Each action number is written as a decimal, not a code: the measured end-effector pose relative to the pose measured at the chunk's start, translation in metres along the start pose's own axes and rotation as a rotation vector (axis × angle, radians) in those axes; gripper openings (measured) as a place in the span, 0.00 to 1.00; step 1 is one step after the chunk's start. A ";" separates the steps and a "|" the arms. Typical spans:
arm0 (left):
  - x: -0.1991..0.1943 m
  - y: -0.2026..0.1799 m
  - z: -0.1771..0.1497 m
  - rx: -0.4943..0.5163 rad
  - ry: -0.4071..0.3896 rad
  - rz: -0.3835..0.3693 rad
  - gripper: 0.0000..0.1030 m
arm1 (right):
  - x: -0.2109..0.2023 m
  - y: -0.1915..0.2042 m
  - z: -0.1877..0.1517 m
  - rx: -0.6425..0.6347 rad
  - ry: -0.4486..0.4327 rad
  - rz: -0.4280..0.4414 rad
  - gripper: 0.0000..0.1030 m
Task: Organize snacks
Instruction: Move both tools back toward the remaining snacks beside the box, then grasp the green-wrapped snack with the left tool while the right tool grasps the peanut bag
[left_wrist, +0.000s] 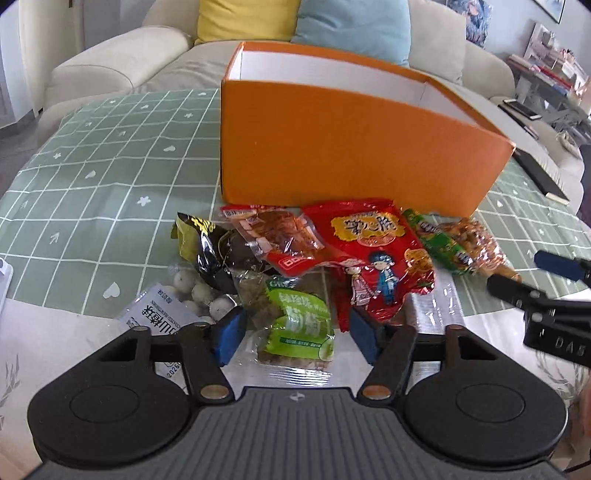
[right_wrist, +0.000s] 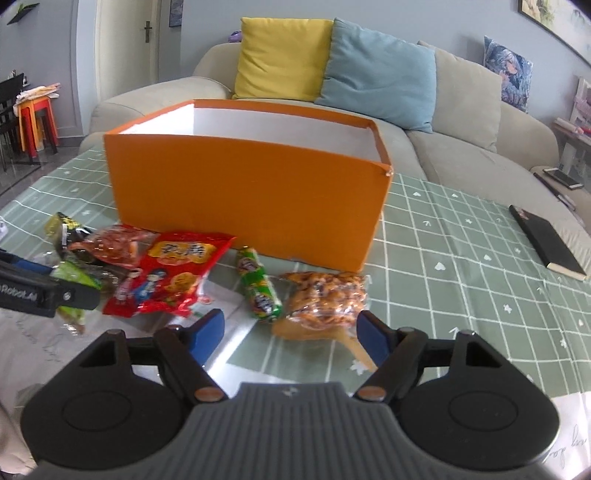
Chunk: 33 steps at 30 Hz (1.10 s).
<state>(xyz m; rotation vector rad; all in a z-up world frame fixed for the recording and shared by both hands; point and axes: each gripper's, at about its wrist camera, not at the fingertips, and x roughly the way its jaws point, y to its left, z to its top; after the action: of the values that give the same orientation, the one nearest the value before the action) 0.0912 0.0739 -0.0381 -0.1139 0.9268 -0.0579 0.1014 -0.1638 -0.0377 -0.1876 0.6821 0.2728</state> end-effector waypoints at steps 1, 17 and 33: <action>0.001 0.000 0.000 0.001 0.005 0.006 0.65 | 0.003 -0.002 0.001 0.001 0.002 -0.007 0.74; 0.011 -0.006 0.000 0.037 0.011 0.008 0.57 | 0.037 0.009 -0.010 -0.201 0.091 -0.148 0.65; 0.012 -0.006 0.002 0.042 0.011 -0.004 0.57 | 0.042 0.026 -0.016 -0.393 0.022 -0.240 0.15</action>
<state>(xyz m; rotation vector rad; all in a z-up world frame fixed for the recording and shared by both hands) 0.1002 0.0666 -0.0458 -0.0770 0.9354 -0.0818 0.1149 -0.1355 -0.0794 -0.6438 0.6164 0.1722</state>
